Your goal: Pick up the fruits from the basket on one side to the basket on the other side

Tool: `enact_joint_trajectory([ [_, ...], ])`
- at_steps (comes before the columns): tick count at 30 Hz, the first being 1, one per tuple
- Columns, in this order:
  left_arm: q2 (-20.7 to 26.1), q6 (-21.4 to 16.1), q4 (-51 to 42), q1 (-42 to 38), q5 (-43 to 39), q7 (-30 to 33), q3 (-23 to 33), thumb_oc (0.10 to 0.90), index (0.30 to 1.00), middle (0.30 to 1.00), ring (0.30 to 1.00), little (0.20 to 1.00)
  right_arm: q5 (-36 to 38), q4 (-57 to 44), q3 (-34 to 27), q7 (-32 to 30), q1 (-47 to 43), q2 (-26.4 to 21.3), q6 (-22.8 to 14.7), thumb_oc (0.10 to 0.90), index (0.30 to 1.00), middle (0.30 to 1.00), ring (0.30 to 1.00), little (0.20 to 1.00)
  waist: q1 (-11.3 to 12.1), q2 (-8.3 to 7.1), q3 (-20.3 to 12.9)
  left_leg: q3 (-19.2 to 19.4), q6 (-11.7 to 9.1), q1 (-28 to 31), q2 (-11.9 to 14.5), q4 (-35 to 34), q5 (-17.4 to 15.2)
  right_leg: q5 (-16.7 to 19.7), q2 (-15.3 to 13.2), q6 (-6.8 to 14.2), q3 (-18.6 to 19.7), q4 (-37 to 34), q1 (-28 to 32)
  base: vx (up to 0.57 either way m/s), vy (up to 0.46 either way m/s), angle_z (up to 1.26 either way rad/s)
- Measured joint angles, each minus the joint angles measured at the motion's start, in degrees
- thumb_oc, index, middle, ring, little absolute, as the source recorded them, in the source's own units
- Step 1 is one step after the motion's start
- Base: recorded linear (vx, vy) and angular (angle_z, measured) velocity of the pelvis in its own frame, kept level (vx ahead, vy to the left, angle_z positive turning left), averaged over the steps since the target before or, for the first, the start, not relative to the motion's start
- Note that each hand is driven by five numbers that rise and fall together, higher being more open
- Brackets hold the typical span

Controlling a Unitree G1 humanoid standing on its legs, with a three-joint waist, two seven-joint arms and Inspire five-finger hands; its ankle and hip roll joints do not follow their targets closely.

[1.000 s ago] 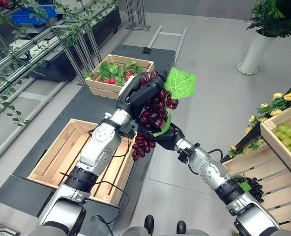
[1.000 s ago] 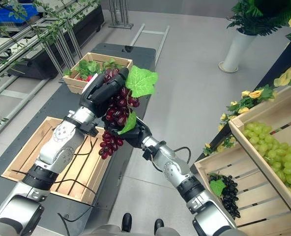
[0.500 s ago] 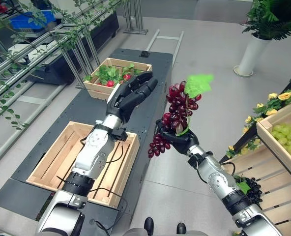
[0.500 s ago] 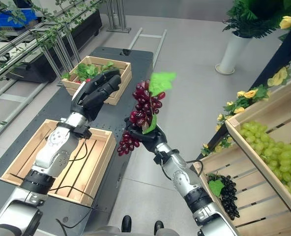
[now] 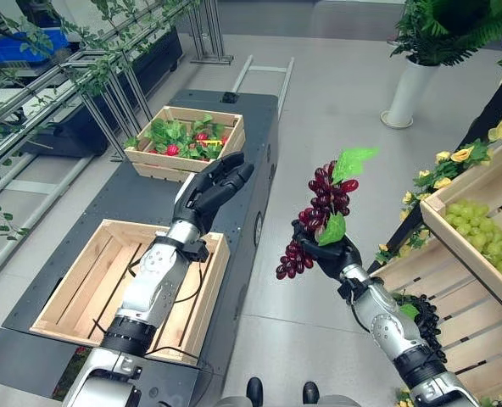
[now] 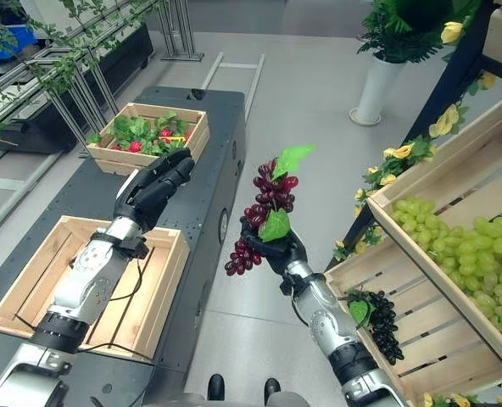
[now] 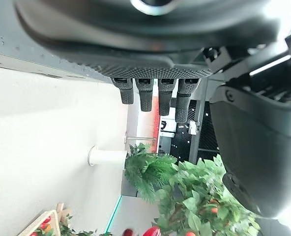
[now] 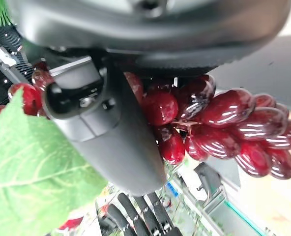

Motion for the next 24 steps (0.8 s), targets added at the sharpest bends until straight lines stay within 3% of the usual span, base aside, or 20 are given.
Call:
enact_joint_trajectory([
  [7, -1.21, -1.85, 1.70, 6.75, 3.26, -0.17, 0.61, 0.800, 0.900, 0.900, 0.900, 0.900, -0.02, 2.20, -1.65, 0.02, 5.20, 0.08, 0.01, 0.400, 0.300, 0.300, 0.300, 0.300, -0.02, -0.32, -0.41, 0.52, -0.03, -0.03, 0.21, -0.01, -0.10, 0.06, 0.18, -0.02, 0.39, -0.02, -0.49, 0.01, -0.005, -0.03],
  [13, -9.28, -3.71, 6.65, 15.02, 1.07, 0.70, 1.35, 0.800, 0.900, 0.900, 0.900, 0.900, -1.02, 4.08, -1.60, 0.03, 11.07, 1.70, 0.19, 0.400, 0.300, 0.300, 0.300, 0.300, -0.09, -0.67, -1.46, 1.63, -0.01, 0.05, 0.40, -0.02, -0.43, 0.17, 0.39, -0.06, 1.50, -0.02, -0.87, 0.01, -0.004, -0.10],
  [19, -11.25, -3.62, 7.39, 20.65, 0.29, 0.71, -5.50, 0.800, 0.900, 0.900, 0.900, 0.900, -2.35, 7.10, -1.42, 0.03, 14.45, 3.22, 0.96, 0.400, 0.300, 0.300, 0.300, 0.300, -0.14, -2.15, -2.31, 2.44, -0.32, -0.05, 0.72, -0.24, -0.68, 0.26, 0.56, -0.01, 1.74, -0.04, -1.30, 0.01, -0.031, -0.06],
  [24, -10.78, -3.67, 7.41, 22.68, 2.45, 1.29, -6.89, 0.800, 0.900, 0.900, 0.900, 0.900, -2.29, 7.20, -1.49, -0.04, 16.19, 4.03, 0.93, 0.400, 0.300, 0.300, 0.300, 0.300, -0.29, -3.40, -3.11, 3.38, -0.41, -0.23, 0.97, -0.40, -1.02, 0.44, 0.59, 0.12, 1.74, -0.19, -1.92, 0.00, -0.019, -0.12],
])
